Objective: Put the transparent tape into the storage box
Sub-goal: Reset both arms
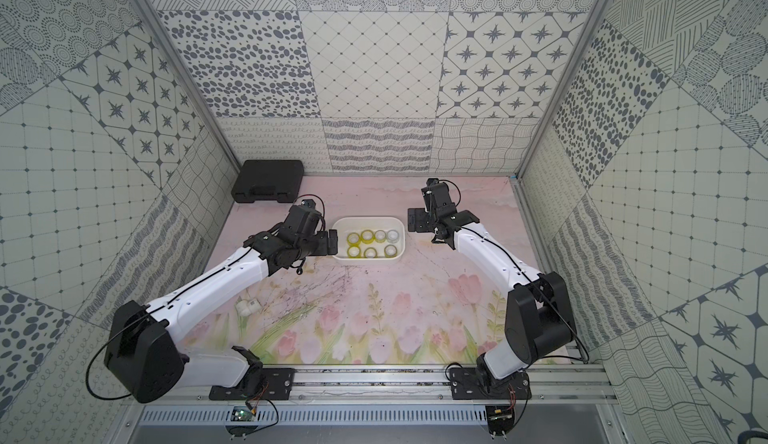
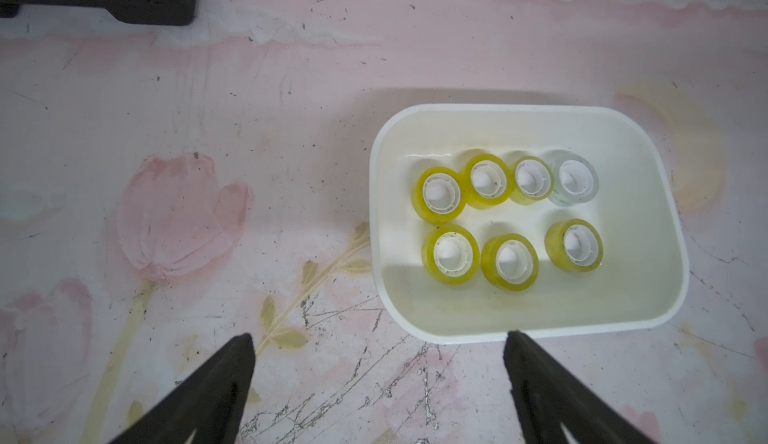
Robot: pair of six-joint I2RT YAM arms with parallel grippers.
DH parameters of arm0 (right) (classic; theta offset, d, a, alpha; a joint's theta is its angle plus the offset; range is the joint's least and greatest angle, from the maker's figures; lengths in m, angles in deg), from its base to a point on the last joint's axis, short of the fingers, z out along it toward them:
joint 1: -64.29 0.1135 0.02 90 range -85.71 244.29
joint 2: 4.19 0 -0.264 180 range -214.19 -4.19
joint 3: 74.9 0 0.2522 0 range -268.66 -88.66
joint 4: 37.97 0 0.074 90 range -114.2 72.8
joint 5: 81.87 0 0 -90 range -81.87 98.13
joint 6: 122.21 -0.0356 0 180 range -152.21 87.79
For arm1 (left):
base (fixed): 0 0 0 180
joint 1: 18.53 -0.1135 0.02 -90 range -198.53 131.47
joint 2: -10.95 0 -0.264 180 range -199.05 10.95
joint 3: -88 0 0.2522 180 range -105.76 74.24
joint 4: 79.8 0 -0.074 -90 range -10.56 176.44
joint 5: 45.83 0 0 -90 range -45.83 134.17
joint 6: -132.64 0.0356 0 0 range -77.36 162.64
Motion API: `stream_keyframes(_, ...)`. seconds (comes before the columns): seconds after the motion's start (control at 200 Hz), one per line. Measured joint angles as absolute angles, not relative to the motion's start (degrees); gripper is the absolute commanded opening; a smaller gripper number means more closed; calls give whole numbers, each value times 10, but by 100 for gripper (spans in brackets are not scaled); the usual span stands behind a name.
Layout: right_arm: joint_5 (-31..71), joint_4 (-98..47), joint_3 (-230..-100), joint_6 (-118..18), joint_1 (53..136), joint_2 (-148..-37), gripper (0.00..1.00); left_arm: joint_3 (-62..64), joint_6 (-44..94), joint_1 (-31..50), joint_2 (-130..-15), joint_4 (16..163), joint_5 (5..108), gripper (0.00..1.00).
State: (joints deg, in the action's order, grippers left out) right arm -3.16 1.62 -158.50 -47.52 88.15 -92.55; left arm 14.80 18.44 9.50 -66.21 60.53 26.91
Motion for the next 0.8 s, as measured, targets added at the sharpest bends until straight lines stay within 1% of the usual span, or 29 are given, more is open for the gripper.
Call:
stream_keyframes(0.215,-42,-37,-1532,-469,862,-905,97,208,193,95,-634,654,227,99)
stream_keyframes(0.45,-43,-113,-1445,-489,799,-891,97,255,224,92,-637,704,178,99)
stream_keyframes(0.62,-93,-184,-1386,-484,774,-874,97,295,246,82,-646,747,165,99)
stream_keyframes(0.801,-138,-259,-1344,-453,744,-873,97,333,263,53,-646,799,162,99)
